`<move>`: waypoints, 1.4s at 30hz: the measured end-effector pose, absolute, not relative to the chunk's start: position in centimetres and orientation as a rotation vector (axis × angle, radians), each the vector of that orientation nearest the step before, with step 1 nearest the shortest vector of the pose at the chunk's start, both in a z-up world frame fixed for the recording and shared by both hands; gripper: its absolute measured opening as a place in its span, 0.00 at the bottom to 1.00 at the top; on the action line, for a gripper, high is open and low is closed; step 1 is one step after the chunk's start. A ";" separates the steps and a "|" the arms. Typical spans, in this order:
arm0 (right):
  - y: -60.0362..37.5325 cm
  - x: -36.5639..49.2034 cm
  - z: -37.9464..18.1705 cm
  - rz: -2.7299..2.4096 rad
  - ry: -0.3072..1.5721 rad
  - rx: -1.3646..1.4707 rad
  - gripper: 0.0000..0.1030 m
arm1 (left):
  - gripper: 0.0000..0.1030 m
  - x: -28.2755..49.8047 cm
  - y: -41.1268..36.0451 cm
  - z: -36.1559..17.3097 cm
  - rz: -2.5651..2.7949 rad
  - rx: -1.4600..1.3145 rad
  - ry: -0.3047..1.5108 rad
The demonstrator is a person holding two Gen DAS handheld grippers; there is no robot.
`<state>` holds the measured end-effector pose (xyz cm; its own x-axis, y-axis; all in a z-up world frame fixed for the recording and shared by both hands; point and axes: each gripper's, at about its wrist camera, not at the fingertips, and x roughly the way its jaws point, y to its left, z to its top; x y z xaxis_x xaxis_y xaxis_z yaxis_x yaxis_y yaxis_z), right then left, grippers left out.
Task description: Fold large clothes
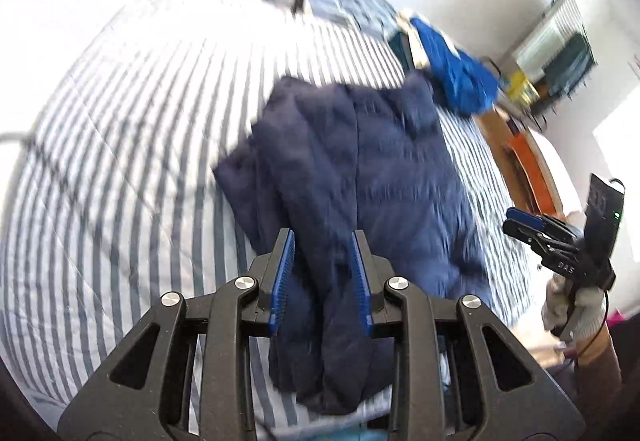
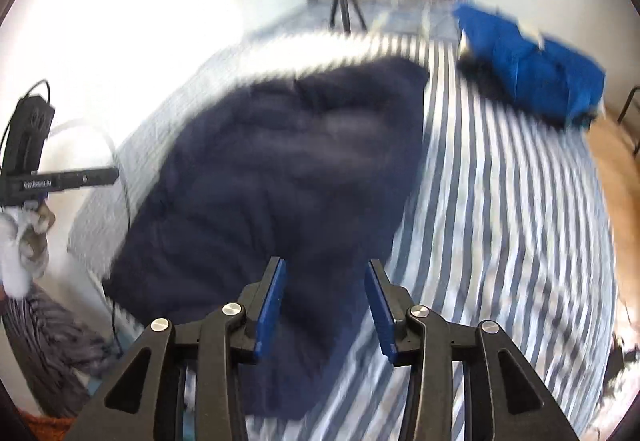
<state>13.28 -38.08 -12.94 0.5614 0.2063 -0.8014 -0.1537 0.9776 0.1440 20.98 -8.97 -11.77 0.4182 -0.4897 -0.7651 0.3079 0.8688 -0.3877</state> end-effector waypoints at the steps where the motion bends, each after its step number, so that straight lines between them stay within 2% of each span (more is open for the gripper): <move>1: -37.9 13.8 -12.4 0.199 0.906 0.060 0.42 | 0.26 21.5 -9.1 -11.7 -0.498 -0.193 1.013; 5: -36.7 17.1 -12.9 0.138 0.806 0.018 0.42 | 0.26 22.5 -11.3 -13.0 -0.511 -0.133 1.023; 7: -36.7 18.9 -13.3 0.117 0.793 0.013 0.37 | 0.26 22.9 -13.1 -14.0 -0.522 -0.119 1.033; 13: -36.7 25.5 -15.5 0.088 0.816 0.016 0.33 | 0.37 23.5 -14.4 -14.8 -0.527 -0.107 1.037; 17: -36.3 29.2 -16.8 0.090 0.827 0.021 0.33 | 0.37 24.2 -13.1 -14.6 -0.517 -0.157 1.046; 23: -34.5 34.3 -20.6 0.094 0.946 -0.006 0.33 | 0.37 24.4 -12.1 -14.4 -0.521 -0.170 1.047; 24: -34.2 34.9 -21.5 0.089 0.971 -0.017 0.33 | 0.41 24.4 -12.0 -14.4 -0.523 -0.176 1.050; 28: -33.9 35.1 -21.2 0.078 0.986 -0.038 0.33 | 0.69 25.2 -10.2 -14.8 -0.531 -0.254 1.068; 29: -34.1 34.7 -20.7 0.080 0.979 -0.030 0.33 | 0.70 25.5 -9.6 -14.9 -0.541 -0.278 1.077; 30: -34.6 34.0 -19.9 0.083 0.964 -0.009 0.35 | 0.70 25.8 -9.0 -15.2 -0.544 -0.303 1.084; 32: -35.7 32.4 -18.5 0.085 0.937 0.034 0.49 | 0.70 26.4 -8.0 -15.6 -0.556 -0.357 1.100; 33: -36.2 31.3 -17.7 0.090 0.917 0.048 0.61 | 0.72 26.9 -7.4 -16.1 -0.571 -0.392 1.117; 36: -37.5 27.2 -15.7 0.140 0.841 0.067 0.84 | 0.74 28.2 -5.7 -18.1 -0.602 -0.520 1.184; 42: -41.3 19.9 -15.3 0.185 0.835 0.144 1.00 | 0.74 29.1 -2.9 -23.6 -0.607 -0.823 1.330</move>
<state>19.89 -41.32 -15.27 0.6567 0.2190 -0.7216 -0.1061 0.9742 0.1990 29.14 -2.94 -23.61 0.1595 -0.7903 -0.5916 -0.0706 0.5886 -0.8053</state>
